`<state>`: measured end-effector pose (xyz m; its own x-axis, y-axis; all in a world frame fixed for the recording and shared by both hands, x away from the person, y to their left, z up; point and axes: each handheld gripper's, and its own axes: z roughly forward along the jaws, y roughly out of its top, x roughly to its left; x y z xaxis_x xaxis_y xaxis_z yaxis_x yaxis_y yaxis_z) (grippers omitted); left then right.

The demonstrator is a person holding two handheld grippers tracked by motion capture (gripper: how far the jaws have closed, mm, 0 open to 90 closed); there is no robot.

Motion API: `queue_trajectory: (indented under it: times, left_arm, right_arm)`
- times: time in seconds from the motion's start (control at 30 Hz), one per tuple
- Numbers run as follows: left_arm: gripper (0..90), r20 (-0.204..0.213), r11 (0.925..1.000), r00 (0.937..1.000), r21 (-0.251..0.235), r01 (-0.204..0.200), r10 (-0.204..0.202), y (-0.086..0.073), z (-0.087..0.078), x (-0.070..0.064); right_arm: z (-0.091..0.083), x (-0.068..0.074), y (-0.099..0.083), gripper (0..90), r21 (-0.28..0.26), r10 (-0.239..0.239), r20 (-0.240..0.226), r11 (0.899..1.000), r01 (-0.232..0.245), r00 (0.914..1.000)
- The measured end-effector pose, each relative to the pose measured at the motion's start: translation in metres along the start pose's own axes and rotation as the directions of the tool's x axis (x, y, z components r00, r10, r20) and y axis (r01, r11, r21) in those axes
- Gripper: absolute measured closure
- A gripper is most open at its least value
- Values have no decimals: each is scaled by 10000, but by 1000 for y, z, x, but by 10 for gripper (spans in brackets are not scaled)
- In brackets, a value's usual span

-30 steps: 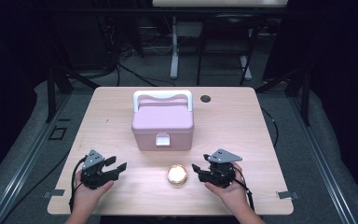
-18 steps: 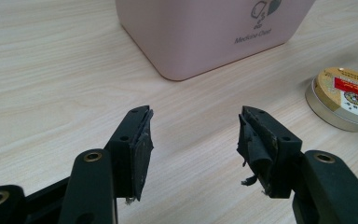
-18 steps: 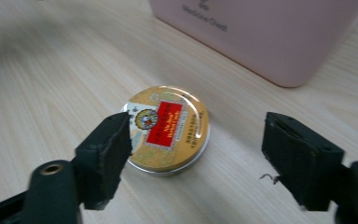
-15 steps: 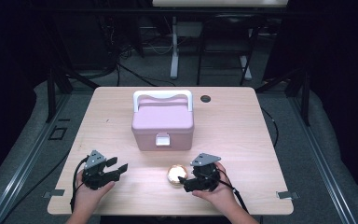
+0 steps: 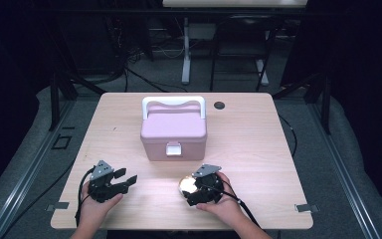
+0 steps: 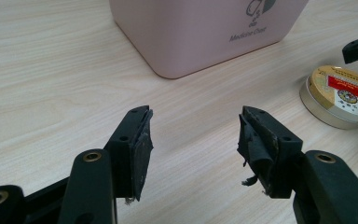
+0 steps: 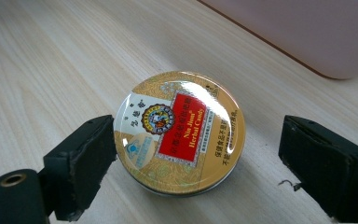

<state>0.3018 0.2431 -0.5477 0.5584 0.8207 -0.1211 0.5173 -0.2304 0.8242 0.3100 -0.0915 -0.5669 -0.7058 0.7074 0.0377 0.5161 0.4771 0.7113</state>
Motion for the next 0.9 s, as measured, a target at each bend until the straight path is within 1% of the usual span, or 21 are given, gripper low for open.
queue_trajectory:
  times: [0.13, 0.2, 0.23, 0.4, 0.67, 0.73, 0.9]
  left_arm:
    - [436, -5, 10000, 10000, -7, 26, -26, 0, 1, 1]
    - [433, -31, 10000, 10000, -15, 25, -25, 0, 1, 1]
    - [433, -42, 10000, 10000, -30, 20, -20, 0, 1, 1]
    - [433, -52, 10000, 10000, -29, 55, -55, 0, -1, 2]
    - [433, -39, 10000, 10000, -44, 68, -68, 0, -1, 2]
    - [433, -16, 10000, 10000, -57, 78, -78, 0, -1, 2]
    - [433, -19, 9999, 9999, -68, 140, -140, 0, -1, 2]
  right_arm:
    - [4, 1, 0, 107, 95, -19, -70, 10000, 19, 10000]
    - [6, 1, 1, 124, 68, -41, -144, 10000, 42, 9999]
    - [8, 1, 1, 140, -27, 5, -157, 10000, -6, 9999]
    - [11, 1, 2, 146, -17, 4, -210, 10000, -4, 9998]
    - [14, 0, 2, 163, -14, -24, -259, 10000, 23, 9997]
    - [15, -1, 2, 163, -53, 90, -273, 9999, -91, 9996]
    - [17, -1, 4, 184, -96, 31, -220, 9999, -33, 9998]
